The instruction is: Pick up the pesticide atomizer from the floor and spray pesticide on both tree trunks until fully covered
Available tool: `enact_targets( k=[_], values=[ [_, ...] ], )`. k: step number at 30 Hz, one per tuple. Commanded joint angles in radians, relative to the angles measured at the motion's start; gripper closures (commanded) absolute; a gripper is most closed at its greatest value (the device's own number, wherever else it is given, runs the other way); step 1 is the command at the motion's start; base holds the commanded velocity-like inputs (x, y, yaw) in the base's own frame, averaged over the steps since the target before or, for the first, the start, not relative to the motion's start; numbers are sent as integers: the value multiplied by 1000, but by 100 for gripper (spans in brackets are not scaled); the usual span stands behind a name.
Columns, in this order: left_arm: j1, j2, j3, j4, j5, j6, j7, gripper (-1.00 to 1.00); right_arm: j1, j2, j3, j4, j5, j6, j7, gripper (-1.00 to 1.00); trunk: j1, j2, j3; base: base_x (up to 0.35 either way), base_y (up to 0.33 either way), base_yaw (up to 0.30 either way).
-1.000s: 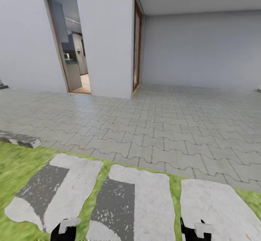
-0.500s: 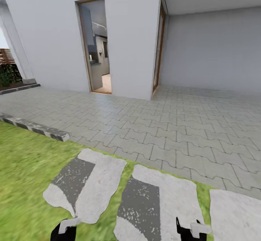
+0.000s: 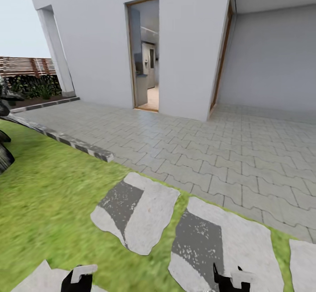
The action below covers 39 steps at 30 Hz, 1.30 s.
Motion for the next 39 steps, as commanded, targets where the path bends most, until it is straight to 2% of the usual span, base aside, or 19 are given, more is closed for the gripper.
enact_targets(
  k=[1,12,39],
  values=[
    [-1,0,3,1,-2,-3,0,100,0,0,-4,0,1,-4,1,-100,-1,0,-1,-228,248,282],
    [-1,0,3,1,-2,-3,0,100,0,0,-4,0,1,-4,1,-100,-1,0,-1,-218,214,282],
    [-1,0,3,1,-2,-3,0,100,0,0,-4,0,2,-4,1,-100,-1,0,-11,-5,5,279]
  ],
)
